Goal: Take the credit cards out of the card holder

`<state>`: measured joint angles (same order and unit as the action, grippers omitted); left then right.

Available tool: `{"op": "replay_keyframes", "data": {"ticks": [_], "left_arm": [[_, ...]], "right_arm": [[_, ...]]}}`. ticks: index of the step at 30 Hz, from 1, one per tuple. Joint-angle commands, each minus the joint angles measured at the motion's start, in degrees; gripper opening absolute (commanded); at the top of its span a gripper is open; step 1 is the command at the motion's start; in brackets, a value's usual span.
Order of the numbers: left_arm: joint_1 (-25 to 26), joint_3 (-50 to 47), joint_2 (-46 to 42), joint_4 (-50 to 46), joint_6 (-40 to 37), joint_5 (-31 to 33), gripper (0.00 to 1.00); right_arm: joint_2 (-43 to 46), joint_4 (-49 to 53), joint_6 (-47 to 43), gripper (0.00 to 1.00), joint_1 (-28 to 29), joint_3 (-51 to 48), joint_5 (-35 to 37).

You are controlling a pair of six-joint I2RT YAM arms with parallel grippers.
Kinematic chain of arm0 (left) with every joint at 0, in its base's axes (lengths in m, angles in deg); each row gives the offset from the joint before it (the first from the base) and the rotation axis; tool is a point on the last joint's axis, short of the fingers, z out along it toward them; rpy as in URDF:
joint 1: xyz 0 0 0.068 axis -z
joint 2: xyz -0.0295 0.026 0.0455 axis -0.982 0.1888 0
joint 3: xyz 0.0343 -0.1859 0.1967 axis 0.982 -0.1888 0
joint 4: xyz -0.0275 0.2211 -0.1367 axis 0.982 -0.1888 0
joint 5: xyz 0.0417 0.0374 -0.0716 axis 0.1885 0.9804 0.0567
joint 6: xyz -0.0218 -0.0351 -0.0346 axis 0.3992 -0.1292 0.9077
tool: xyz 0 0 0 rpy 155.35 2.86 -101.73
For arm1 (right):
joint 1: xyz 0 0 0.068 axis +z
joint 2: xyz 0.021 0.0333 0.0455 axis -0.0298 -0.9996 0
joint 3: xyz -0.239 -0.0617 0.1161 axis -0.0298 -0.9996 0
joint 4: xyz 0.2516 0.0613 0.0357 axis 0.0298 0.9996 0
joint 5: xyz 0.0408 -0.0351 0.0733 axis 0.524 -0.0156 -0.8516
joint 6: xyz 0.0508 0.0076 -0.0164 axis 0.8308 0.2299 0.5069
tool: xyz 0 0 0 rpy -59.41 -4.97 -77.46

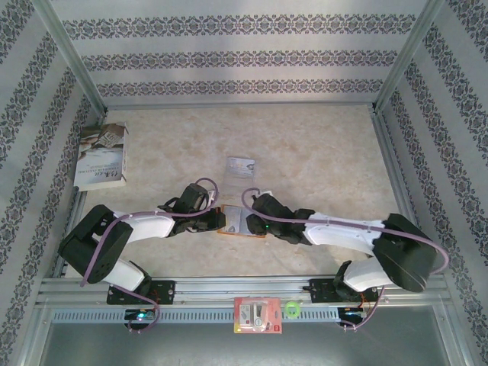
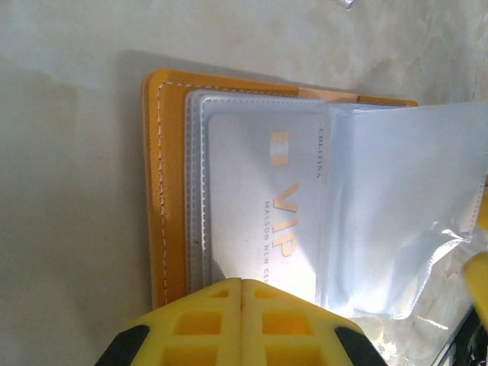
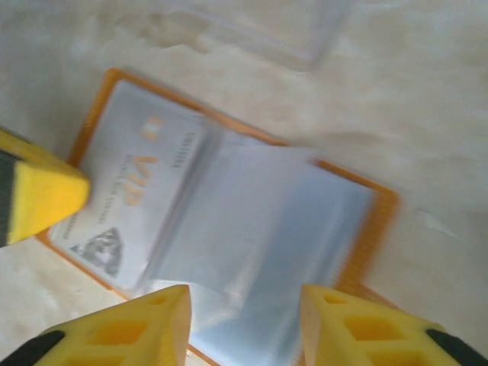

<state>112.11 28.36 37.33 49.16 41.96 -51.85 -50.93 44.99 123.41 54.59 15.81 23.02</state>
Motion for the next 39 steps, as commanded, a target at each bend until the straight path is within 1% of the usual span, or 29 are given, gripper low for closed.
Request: {"op": "replay_keyframes", "data": {"ticks": [1, 3, 4, 6, 7, 9, 11, 13, 16, 20, 26, 32, 34, 36, 39], "left_arm": [[0.67, 1.41, 0.46, -4.77, -0.85, -0.87, 0.0], [0.82, 2.31, -0.5, -5.99, -1.65, -0.66, 0.07], [0.97, 3.09, -1.14, -7.37, -2.2, -0.32, 0.09], [1.45, 4.35, -2.22, -9.09, -2.95, 0.17, 0.11], [1.76, 4.85, -2.6, -9.46, -3.21, 0.32, 0.13], [2.25, 5.6, -2.57, -9.92, -3.2, 0.06, 0.17], [2.75, 6.55, -2.04, -10.47, -3.29, -0.34, 0.17], [3.11, 7.39, -1.95, -10.83, -3.41, -0.15, 0.17], [3.07, 7.71, -2.35, -11.55, -3.43, 1.21, 0.17], [2.79, 7.34, -1.46, -12.05, -3.69, 2.54, 0.16], [1.74, 6.19, 0.36, -10.56, -3.75, 2.13, 0.15], [0.46, 5.59, -0.75, -9.53, -4.15, 1.52, 0.16], [0.14, 5.35, -1.75, -9.17, -4.46, 0.86, 0.18], [0.19, 5.12, -2.72, -8.88, -5.34, 0.35, 0.24], [0.16, 5.33, -3.26, -8.82, -6.47, 0.02, 0.29]], "right_arm": [[5.54, 4.05, 5.02, 0.44, -1.77, -1.7, 2.82], [6.69, 4.98, 4.66, 0.43, -3.56, -1.01, 0.77], [6.77, 6.82, 4.63, 0.42, -4.27, -0.09, 0.67], [6.98, 6.83, 3.62, 0.39, -5.14, 0.5, -1.01], [7.09, 5.95, 2.2, 0.36, -5.26, 0.99, -2.64], [5.62, 3.49, -1.4, 0.33, -5.33, 3.23, -8.12], [3.18, 6.14, -2.96, 0.24, -5.16, 7.1, -9.75], [1.01, 4.18, -4.28, 0.18, -5.14, 8.51, -12.63], [-3.68, 4.31, -5.37, 0.12, -5.08, 12.08, -16.4], [-8.51, 4.72, -3.92, 0.07, -4.57, 12.33, -18.43], [-9.03, 4.4, -1.25, 0.06, -2.84, 6.81, -18.97], [-11.34, 6.68, -0.56, 0.03, -2.79, 5.08, -16.1], [-10.64, 6.97, -0.94, 0.03, -2.73, 6.06, -15.78], [-9.18, 7.52, -1.81, 0.05, -2.71, 7.4, -15.73], [-7.87, 6.68, -2.35, 0.1, -3.36, 9.85, -18.46]]}}
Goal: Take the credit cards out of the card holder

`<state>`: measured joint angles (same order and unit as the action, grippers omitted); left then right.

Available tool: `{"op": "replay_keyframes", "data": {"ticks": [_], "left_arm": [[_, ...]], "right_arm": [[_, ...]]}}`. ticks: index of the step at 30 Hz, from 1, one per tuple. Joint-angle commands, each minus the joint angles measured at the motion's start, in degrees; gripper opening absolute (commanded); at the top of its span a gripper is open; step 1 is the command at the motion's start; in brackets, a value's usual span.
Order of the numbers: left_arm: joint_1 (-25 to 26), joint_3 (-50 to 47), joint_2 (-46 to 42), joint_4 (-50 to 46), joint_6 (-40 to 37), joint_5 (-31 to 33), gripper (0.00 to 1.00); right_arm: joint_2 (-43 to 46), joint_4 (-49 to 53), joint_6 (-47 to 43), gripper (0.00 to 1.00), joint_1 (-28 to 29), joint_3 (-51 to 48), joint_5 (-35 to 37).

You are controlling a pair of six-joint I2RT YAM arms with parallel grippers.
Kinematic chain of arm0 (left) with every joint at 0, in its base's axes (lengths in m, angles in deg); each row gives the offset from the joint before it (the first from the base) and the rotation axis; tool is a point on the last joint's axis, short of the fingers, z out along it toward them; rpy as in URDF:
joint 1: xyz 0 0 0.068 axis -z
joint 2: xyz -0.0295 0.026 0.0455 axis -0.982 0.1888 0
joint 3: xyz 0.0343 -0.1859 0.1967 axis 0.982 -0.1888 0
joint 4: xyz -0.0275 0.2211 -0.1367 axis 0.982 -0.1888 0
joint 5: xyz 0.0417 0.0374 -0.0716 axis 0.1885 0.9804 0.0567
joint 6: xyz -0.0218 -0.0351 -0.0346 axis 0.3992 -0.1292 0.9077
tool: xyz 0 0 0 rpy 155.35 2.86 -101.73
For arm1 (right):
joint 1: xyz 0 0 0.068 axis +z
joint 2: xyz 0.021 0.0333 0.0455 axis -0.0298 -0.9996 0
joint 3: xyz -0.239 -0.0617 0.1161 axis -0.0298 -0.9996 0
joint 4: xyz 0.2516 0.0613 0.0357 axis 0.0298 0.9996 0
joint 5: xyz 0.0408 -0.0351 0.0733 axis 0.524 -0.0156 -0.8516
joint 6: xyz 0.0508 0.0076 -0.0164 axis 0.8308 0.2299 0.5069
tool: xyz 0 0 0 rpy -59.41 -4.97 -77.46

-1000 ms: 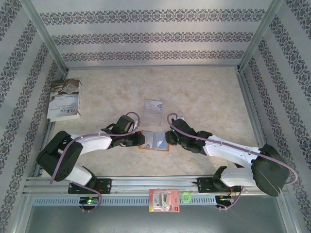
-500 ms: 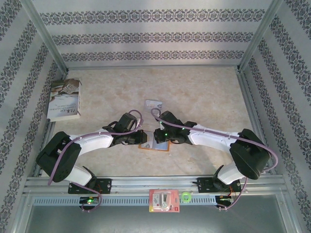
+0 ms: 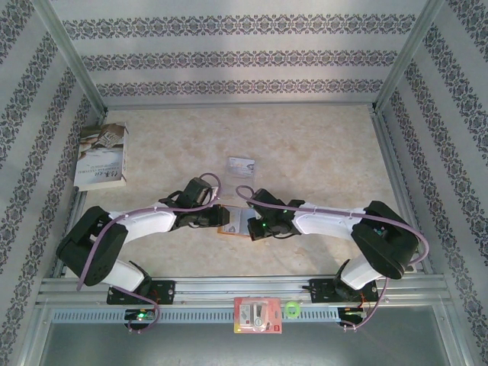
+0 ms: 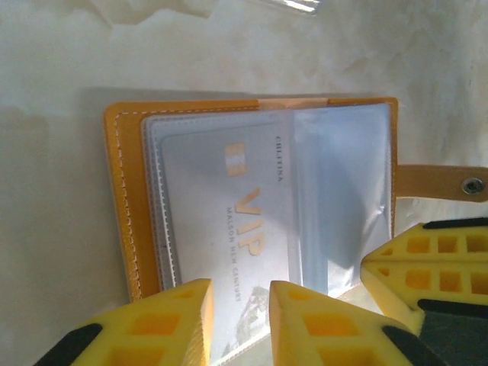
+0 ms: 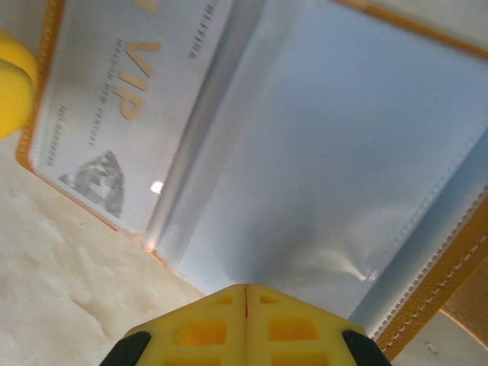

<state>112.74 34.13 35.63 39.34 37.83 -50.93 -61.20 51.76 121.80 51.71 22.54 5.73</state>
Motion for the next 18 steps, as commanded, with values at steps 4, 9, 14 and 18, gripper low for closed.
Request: {"op": "replay_keyframes", "data": {"ticks": [4, 9, 14, 18], "left_arm": [[-0.56, -0.42, -0.91, 1.69, -2.8, 2.31, 0.18], [-0.67, -1.44, 0.24, 2.64, -2.71, 5.96, 0.14], [-0.67, -1.61, 1.41, 2.31, -3.86, 7.35, 0.13], [-0.59, -1.45, 2.62, 2.38, -4.21, 7.6, 0.12]], "right_arm": [[-1.54, -1.89, 2.16, 0.11, -3.32, 7.07, -6.72], [-6.85, -5.17, 7.46, 0.15, -5.84, 9.1, -10.5], [-9.55, -6.14, 10.72, 0.14, -6.74, 8.68, -10.37], [-10.61, -8.12, 12.51, 0.14, -7.35, 7.54, -10.43]]}}
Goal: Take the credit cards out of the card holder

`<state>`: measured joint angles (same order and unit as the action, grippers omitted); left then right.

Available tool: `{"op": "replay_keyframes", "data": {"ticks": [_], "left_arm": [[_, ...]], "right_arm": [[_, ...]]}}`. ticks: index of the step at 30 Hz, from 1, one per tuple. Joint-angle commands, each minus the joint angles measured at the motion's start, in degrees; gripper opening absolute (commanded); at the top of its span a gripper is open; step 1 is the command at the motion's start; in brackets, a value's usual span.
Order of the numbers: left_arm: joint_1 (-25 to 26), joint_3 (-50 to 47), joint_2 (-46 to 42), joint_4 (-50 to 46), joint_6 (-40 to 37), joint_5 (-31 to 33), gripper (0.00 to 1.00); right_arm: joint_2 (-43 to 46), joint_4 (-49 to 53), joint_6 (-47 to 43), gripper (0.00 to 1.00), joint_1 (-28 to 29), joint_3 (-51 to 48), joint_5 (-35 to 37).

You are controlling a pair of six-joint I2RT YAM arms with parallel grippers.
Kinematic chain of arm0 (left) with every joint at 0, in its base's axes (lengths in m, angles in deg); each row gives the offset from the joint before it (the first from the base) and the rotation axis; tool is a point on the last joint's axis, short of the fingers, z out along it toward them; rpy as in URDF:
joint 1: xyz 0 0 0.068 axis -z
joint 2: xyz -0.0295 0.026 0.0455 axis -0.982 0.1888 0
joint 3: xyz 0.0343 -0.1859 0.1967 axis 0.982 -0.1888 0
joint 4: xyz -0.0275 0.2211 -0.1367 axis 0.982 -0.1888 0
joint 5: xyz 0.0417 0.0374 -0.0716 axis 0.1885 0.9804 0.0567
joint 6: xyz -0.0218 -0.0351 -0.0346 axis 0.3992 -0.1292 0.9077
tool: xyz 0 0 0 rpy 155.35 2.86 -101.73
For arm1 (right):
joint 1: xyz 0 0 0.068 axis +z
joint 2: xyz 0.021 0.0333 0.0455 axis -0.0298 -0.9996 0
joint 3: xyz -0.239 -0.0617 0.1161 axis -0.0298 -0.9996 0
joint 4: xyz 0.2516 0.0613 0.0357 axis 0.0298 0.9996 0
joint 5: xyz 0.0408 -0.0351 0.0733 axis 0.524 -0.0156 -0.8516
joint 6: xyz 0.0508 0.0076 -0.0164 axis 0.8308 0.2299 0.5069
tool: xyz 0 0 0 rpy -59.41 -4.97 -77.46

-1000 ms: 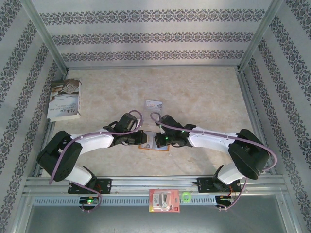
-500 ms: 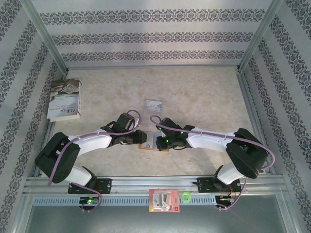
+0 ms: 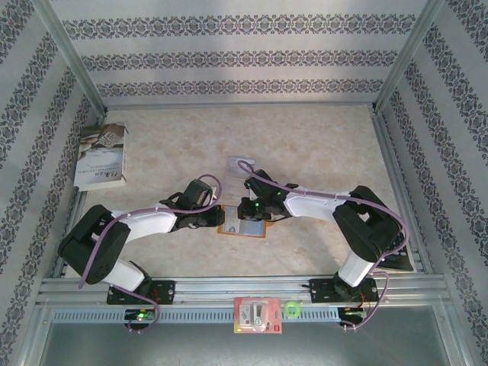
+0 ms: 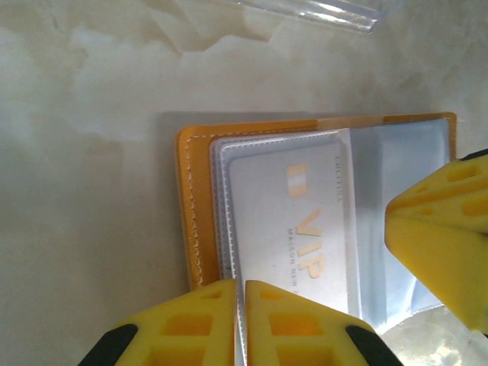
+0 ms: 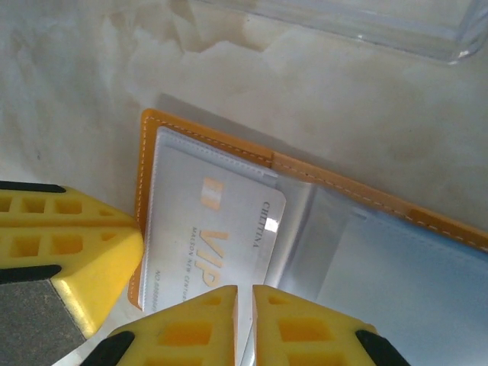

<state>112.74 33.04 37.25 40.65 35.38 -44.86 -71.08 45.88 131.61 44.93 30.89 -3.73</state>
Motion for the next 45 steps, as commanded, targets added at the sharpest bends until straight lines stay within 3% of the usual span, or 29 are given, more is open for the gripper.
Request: {"op": "replay_keyframes", "data": {"ticks": [1, 10, 35, 39, 45], "left_arm": [[-0.62, -0.27, 1.24, 0.78, -1.76, 1.81, 0.12], [-0.54, -0.31, 3.13, -1.54, -1.17, 2.19, 0.08], [0.26, -0.34, 4.47, -0.83, -0.52, -0.02, 0.03], [0.21, -0.21, 4.53, -0.75, -0.36, 0.04, 0.03], [-0.04, -0.57, 4.14, -0.84, -0.18, 0.21, 0.02]], "right_arm": [[-0.94, -2.95, 3.18, 0.14, -0.66, -1.14, -1.19], [-1.38, -4.03, 5.0, 0.15, -1.66, -2.04, 0.13], [-4.82, -14.47, 8.07, 0.16, -1.88, -4.15, -6.9], [-4.81, -14.62, 8.07, 0.01, -1.94, -4.5, -6.73], [-0.79, -12.86, 7.03, 0.0, -2.29, -6.79, -2.13]]}}
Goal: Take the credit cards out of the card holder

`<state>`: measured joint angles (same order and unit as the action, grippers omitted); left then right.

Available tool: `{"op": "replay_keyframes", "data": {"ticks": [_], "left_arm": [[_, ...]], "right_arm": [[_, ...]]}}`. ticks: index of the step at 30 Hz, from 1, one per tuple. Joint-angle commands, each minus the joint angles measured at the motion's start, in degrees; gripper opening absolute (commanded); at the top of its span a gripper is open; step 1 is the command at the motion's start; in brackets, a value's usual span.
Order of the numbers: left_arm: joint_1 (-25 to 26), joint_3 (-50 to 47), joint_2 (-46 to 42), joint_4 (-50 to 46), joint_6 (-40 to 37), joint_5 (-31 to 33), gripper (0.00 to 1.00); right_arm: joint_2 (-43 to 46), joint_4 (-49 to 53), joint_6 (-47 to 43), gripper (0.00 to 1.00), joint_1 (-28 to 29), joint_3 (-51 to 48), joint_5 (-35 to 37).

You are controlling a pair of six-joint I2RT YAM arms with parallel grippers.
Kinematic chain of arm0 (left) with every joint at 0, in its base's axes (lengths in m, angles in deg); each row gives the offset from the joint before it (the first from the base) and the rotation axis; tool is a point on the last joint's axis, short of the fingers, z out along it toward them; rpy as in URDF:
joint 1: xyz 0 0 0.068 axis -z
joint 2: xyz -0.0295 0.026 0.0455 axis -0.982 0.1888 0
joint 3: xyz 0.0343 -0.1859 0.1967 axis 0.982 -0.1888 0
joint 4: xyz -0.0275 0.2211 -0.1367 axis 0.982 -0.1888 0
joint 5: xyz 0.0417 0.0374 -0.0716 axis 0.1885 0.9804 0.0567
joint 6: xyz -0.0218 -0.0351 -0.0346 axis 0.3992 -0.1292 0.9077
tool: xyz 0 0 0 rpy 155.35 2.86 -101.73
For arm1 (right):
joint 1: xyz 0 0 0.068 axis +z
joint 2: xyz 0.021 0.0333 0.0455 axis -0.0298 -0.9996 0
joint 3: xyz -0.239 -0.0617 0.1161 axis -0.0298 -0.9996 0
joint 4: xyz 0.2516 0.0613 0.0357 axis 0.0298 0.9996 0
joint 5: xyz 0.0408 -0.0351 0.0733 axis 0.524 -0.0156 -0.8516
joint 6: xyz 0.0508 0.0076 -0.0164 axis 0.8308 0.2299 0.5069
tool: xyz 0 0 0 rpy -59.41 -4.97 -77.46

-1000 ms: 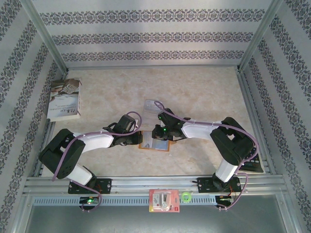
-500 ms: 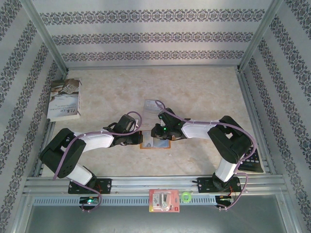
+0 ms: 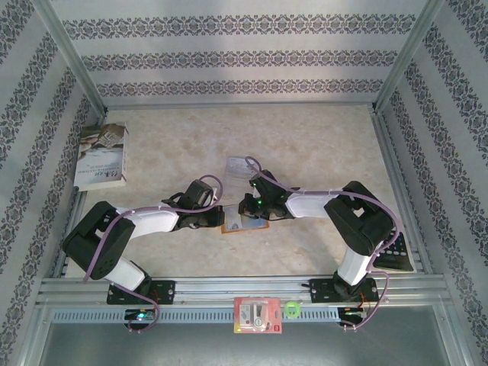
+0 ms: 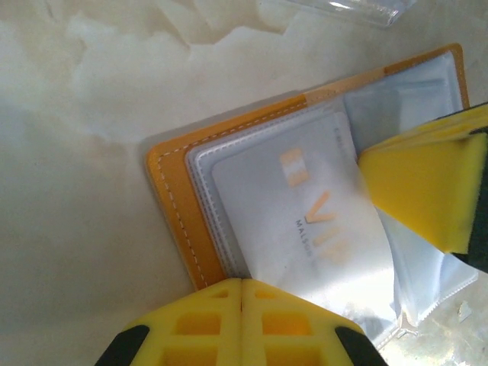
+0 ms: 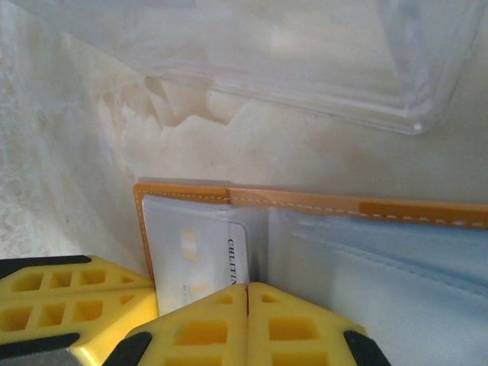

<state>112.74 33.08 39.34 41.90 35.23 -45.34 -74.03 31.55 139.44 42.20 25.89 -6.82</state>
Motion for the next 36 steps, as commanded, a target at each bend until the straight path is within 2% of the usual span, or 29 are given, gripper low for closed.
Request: {"op": "replay_keyframes", "data": {"ticks": [1, 13, 15, 17, 19, 23, 26, 32, 36], "left_arm": [[-0.16, -0.77, 1.92, -1.94, 0.04, 0.62, 0.02], [-1.0, -1.44, 1.08, -1.34, 0.67, -0.14, 0.0], [-1.02, -1.26, 0.51, -1.65, 0.74, -0.43, 0.05], [-1.02, -1.27, -0.73, -1.86, 0.81, -0.46, 0.13], [-1.02, -1.19, -2.88, -2.67, 1.02, 0.11, 0.17], [-1.0, -0.78, -9.23, -5.72, 0.46, 1.82, 0.2], [-0.8, 0.13, -11.98, -6.24, -0.18, 0.98, 0.25], [1.0, 3.06, -5.35, 0.18, 1.16, -1.28, 0.21], [1.26, 3.73, -0.77, 3.59, 1.91, -0.49, 0.19]], "right_arm": [[2.86, 2.28, -1.21, 0.0, 0.41, -2.07, 1.8], [8.33, 7.03, -3.03, 0.0, -0.44, -5.43, 6.53], [7.99, 7.74, -4.22, 0.0, -0.47, -4.6, 5.5], [7.69, 8.11, -5.18, 0.11, -0.39, -3.82, 4.18], [8.88, 8.31, -6.06, 0.19, -0.16, -3.81, 4.33], [12.99, 10.8, -8.55, 0.25, 0.16, -3.63, 6.41], [14.71, 11.01, -9.25, 0.27, 0.62, -3.19, 4.58], [10.51, 7.84, -4.81, 0.26, 1.59, -1.91, 1.15], [8.65, 6.31, -2.53, 0.24, 1.59, -2.12, 0.19]]}}
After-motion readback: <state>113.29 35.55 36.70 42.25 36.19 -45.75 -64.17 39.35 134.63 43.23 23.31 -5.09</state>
